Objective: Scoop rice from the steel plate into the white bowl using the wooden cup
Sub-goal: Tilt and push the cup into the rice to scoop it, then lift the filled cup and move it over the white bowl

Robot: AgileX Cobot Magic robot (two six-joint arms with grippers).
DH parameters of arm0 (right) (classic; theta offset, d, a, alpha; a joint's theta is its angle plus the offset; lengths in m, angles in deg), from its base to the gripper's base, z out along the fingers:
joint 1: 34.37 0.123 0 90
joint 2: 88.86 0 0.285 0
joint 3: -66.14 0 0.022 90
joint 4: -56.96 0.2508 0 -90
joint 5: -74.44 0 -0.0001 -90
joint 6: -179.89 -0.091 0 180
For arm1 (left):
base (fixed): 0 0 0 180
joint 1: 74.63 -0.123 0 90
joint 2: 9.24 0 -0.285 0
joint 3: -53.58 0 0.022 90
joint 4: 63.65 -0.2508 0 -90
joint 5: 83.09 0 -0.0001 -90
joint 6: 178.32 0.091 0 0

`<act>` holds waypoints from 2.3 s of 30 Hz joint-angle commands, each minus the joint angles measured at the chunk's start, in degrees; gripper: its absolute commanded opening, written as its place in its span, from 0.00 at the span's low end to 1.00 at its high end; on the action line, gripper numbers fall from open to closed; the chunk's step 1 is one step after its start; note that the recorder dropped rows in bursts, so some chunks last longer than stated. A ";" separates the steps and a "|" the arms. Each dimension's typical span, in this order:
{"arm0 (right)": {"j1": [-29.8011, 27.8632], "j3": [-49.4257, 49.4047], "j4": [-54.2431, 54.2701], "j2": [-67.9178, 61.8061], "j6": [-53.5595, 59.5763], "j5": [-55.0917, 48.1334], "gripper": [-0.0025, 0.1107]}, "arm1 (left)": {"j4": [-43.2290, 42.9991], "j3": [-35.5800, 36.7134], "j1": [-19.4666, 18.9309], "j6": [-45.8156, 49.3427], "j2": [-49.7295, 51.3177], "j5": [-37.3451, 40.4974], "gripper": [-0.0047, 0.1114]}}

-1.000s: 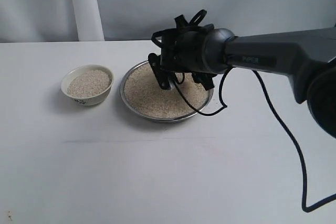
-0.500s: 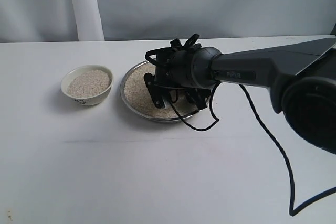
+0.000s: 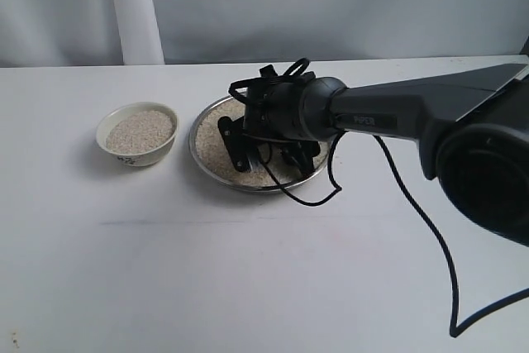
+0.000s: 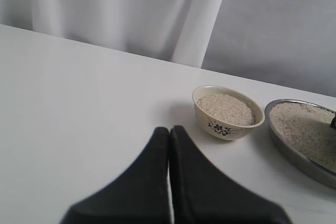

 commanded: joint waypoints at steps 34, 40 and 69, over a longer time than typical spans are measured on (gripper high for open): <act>-1.55 -0.24 15.42 -1.94 -17.39 10.56 0.02 | 0.19 -0.13 0.27 -0.19 -0.14 -0.19 0.04; -4.01 -0.24 20.64 -1.94 -19.40 10.56 0.02 | 0.19 -0.13 0.27 -0.19 -0.14 -0.19 0.04; -8.14 -2.76 39.53 9.17 -23.22 22.40 0.02 | 0.19 -0.13 0.27 -0.19 -0.14 -0.19 0.04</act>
